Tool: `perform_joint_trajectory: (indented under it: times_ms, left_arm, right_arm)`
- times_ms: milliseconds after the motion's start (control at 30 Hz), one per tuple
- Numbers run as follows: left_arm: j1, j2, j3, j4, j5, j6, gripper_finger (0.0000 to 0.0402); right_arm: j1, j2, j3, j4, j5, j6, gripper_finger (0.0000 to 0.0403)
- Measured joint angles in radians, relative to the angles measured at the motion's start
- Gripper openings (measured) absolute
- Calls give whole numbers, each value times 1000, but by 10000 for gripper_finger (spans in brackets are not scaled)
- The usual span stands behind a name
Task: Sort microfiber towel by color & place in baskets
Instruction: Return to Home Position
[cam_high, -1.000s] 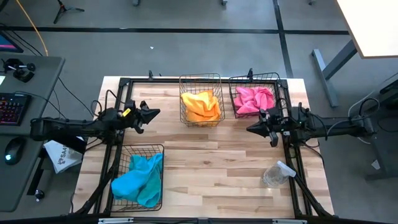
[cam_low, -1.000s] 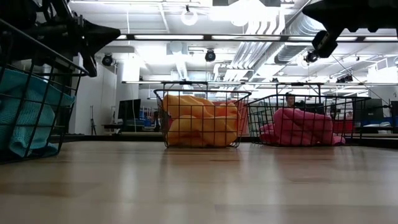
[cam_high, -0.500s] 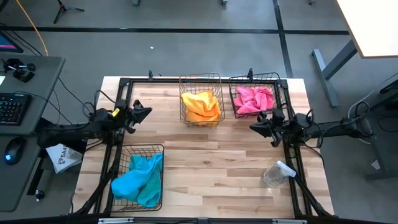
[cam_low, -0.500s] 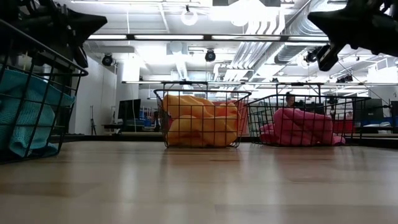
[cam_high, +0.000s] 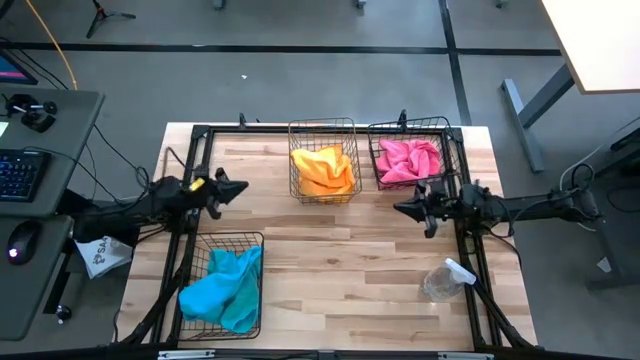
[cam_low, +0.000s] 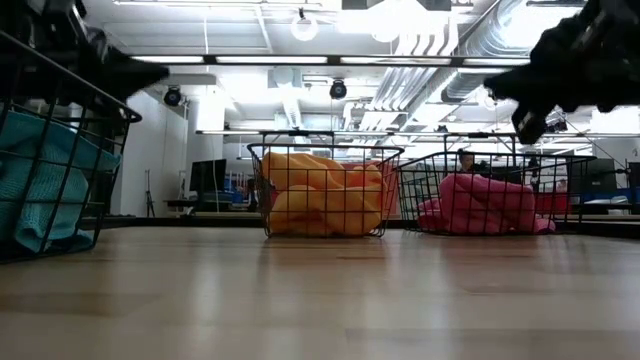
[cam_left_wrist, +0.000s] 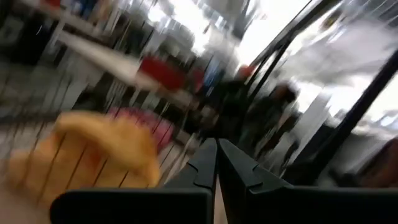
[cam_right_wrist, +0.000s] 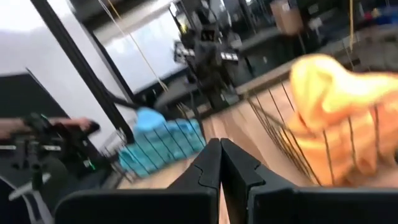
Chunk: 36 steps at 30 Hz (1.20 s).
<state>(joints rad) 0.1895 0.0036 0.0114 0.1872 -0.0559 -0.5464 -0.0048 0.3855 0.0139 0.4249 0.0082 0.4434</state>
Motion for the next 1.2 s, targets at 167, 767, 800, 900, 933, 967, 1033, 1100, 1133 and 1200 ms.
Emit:
perform_joint_trajectory:
  times_ms: [167,767,800,900,933,967,1033,1100,1133,1200]
  left_arm:
    - [-15,2,0,-169,12,0,3]
    - [-34,0,1,-167,7,0,3]
    - [-34,-1,1,-165,8,0,3]
    - [-34,0,1,-169,9,0,3]
    - [-34,0,1,-167,11,0,3]
    - [-34,0,1,-167,11,0,3]
    - [-34,0,1,-167,11,0,3]
    - [-34,0,1,-168,11,0,3]
    - [-34,0,1,-168,11,0,3]
    - [-34,0,1,-168,11,0,3]
  right_arm:
    - [0,0,0,-126,0,-4,0]
    - [-2,-385,1,-364,-16,1,0]
    - [-2,-385,-4,-349,-16,1,0]
    - [-1,-385,-4,-357,-15,1,0]
    - [0,-385,-4,-357,-15,1,0]
    - [0,-384,-4,-357,-15,1,0]
    - [0,-378,-4,-359,-15,1,0]
    - [0,-375,-4,-370,-15,1,0]
    - [0,-375,-4,-374,-15,1,0]
    - [0,-374,-4,-384,-15,1,0]
